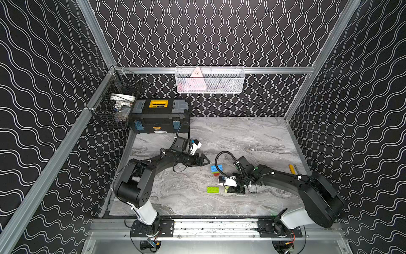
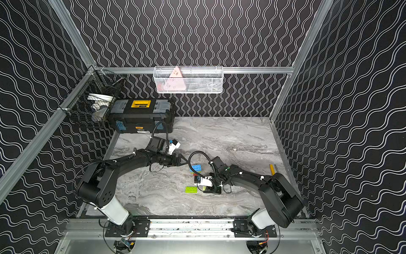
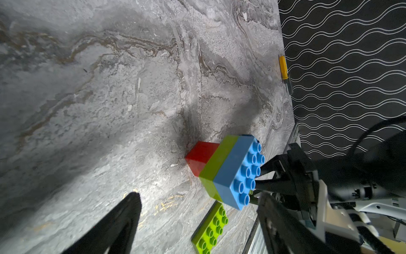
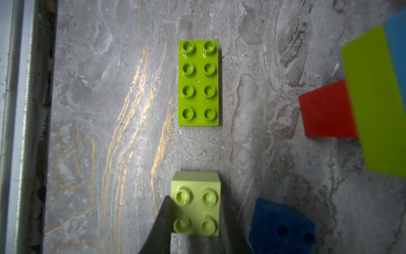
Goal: Assemble a carrot with lego
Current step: Pick up the lego brick from the center of the board, then assemble the lego brick with the lego brick.
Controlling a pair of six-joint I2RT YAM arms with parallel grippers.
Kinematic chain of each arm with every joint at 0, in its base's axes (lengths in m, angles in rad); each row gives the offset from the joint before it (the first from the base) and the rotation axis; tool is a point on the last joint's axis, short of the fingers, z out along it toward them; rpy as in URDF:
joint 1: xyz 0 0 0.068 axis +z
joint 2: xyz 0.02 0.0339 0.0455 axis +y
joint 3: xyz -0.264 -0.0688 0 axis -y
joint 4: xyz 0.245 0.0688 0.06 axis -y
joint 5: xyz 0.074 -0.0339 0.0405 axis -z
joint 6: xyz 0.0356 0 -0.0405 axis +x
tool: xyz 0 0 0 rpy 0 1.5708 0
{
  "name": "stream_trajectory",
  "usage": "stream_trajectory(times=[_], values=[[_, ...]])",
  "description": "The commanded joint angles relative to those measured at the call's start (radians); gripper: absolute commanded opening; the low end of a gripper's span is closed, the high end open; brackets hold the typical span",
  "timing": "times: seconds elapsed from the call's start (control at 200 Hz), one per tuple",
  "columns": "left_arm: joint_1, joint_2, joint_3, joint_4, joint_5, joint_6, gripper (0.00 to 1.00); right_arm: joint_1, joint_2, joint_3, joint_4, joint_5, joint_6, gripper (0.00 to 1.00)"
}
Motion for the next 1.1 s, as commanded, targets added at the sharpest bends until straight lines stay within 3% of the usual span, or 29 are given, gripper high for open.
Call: stream_trajectory(times=[0.0,0.17,0.36,0.525,1.096], values=[[0.001,0.014,0.007,0.0,0.034,-0.018,0.88,0.001,-0.047,0.031,-0.045,-0.022,-0.02,0.18],[-0.001,0.024,-0.005,0.018,0.092,-0.073,0.83,-0.061,-0.107,0.184,-0.089,-0.11,-0.064,0.22],[-0.008,0.029,-0.009,0.029,0.11,-0.089,0.81,-0.126,0.13,0.483,-0.301,-0.135,-0.234,0.21],[-0.019,0.031,-0.01,0.034,0.127,-0.093,0.81,-0.142,0.26,0.61,-0.357,-0.186,-0.278,0.21],[-0.042,0.077,0.0,0.027,0.116,-0.081,0.76,-0.137,0.359,0.66,-0.406,-0.169,-0.315,0.22]])
